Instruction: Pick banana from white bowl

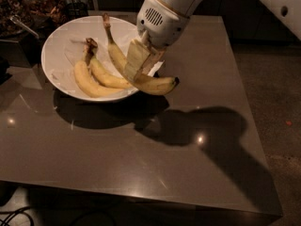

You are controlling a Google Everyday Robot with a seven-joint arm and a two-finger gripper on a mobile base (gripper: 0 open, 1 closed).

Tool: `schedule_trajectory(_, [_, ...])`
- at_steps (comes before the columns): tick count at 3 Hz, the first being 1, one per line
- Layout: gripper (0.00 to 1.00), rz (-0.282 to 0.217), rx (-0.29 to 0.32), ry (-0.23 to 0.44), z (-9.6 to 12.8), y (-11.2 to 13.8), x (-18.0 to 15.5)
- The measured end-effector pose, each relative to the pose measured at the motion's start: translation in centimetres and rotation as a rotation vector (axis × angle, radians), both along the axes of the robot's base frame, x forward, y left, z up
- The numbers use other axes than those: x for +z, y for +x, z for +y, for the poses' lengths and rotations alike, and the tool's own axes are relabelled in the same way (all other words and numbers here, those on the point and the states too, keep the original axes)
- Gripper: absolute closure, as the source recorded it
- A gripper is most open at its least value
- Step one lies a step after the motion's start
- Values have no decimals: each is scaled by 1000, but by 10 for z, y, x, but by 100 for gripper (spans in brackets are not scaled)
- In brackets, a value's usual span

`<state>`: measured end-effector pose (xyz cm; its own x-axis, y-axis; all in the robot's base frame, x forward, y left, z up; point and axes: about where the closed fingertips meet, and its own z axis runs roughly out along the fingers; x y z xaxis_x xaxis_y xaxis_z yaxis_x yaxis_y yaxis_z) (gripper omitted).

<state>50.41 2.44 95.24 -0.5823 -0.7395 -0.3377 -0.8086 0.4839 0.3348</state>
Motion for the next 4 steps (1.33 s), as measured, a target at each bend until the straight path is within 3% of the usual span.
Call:
schedule_trajectory(3, [100, 71, -119, 61, -17, -76, 0])
schedule_trajectory(4, [100, 50, -131, 79, -21, -86, -7])
